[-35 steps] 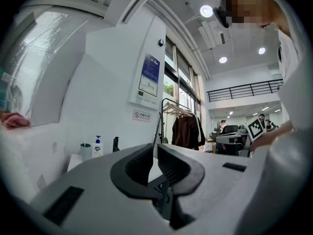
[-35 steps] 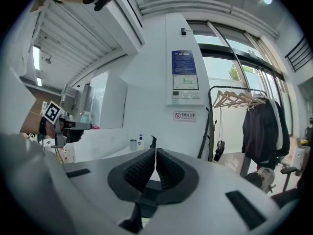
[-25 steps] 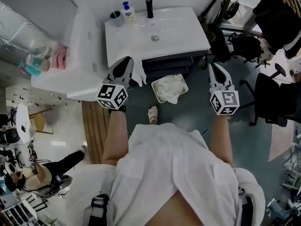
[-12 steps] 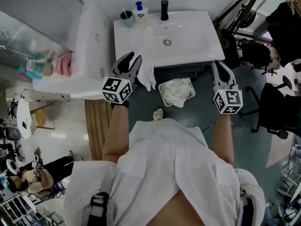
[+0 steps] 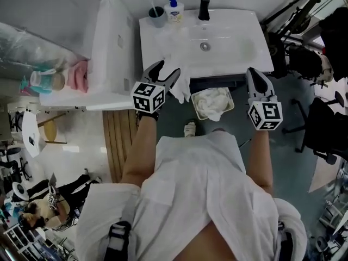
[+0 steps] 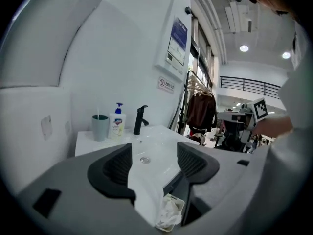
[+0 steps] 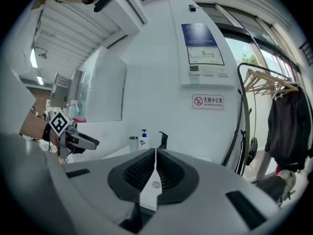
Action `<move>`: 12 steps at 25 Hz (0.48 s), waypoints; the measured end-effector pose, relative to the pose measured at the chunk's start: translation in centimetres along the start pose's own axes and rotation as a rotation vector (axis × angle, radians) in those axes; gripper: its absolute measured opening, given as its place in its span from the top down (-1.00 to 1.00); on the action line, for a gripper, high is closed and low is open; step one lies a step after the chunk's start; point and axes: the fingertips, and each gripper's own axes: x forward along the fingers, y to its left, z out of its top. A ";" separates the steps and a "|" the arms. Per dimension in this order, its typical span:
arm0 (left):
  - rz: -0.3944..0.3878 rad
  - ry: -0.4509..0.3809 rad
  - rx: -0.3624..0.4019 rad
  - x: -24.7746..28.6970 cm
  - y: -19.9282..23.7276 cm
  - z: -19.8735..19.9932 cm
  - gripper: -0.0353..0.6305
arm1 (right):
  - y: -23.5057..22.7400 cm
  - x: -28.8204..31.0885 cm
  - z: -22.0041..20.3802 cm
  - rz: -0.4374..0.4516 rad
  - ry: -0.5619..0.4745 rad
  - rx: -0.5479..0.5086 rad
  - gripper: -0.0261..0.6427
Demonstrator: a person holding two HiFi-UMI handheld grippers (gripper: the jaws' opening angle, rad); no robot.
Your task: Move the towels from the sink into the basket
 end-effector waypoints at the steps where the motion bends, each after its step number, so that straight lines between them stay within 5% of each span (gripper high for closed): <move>1: 0.002 0.015 -0.007 0.3 0.3 -0.5 0.03 | 0.2 0.4 0.0 0.005 0.003 -0.004 0.83; 12: 0.079 0.236 -0.073 3.5 3.3 -7.2 -0.21 | 0.3 3.4 -0.5 0.066 0.029 0.004 0.83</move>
